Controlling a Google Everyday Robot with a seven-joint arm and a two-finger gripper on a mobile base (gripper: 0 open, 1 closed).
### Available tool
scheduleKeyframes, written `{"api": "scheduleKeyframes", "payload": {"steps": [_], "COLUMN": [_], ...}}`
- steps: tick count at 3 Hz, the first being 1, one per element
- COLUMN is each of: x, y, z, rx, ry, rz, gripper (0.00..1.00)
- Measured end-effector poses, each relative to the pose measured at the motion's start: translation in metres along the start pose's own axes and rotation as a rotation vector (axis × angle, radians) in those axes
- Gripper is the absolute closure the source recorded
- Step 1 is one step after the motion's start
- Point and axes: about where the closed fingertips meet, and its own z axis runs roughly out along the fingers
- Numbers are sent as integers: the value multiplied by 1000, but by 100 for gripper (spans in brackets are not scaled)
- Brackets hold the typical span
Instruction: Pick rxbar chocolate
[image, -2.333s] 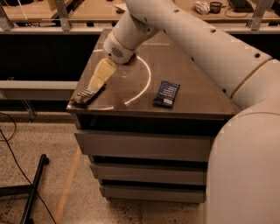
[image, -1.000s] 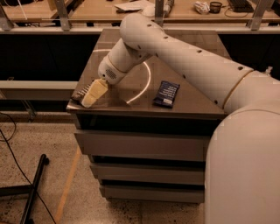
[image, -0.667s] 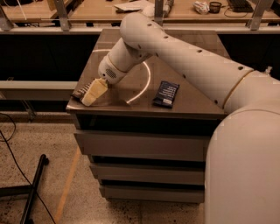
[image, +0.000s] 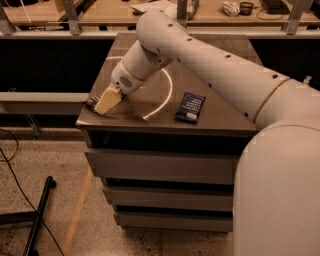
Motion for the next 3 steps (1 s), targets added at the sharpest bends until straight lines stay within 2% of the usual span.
{"api": "scheduleKeyframes", "payload": {"steps": [1, 2, 3], "x": [-2, -2, -3], "y": [0, 0, -8], "z": [-2, -3, -20], "rx": [0, 0, -2], "ry": [0, 0, -56], "rz": [0, 0, 7], "gripper": [100, 100, 100]}}
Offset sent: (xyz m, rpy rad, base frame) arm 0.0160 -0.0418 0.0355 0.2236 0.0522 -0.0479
